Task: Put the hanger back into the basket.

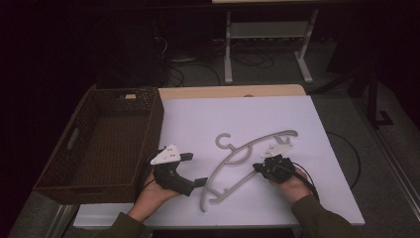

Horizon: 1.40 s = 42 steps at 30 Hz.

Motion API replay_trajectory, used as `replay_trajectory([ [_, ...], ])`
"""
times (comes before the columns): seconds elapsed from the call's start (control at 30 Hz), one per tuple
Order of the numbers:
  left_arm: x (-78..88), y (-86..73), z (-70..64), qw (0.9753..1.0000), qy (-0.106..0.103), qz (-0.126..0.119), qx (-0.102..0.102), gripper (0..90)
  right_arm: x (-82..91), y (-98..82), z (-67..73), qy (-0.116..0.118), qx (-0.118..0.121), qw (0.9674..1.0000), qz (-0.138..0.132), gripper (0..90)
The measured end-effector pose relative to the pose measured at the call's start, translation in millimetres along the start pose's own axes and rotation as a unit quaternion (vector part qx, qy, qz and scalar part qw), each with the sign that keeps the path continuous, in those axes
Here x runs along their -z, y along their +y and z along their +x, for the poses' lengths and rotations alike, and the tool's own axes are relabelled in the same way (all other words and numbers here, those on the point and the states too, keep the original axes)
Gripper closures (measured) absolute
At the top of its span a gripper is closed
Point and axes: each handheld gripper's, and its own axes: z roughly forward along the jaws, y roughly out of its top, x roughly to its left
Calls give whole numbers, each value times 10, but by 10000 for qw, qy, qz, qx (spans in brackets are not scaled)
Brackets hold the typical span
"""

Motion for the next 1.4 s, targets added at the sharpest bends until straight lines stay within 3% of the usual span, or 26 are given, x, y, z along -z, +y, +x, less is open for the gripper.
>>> replay_trajectory([
  [0.67, -26, 8, -13, 10000, 4, 32, 4, 0, -68, -18, 5, -26, 57, 9998, 184, 894],
  [0.93, -82, 48, -9, 9999, 99, 139, -18, 0, -70, -16, 8, -29, 40, 9998, 203, 894],
  [1.4, -446, 138, 33, 9985, 232, 483, -86, 0, -74, -13, 14, -46, 41, 9997, 236, 895],
])
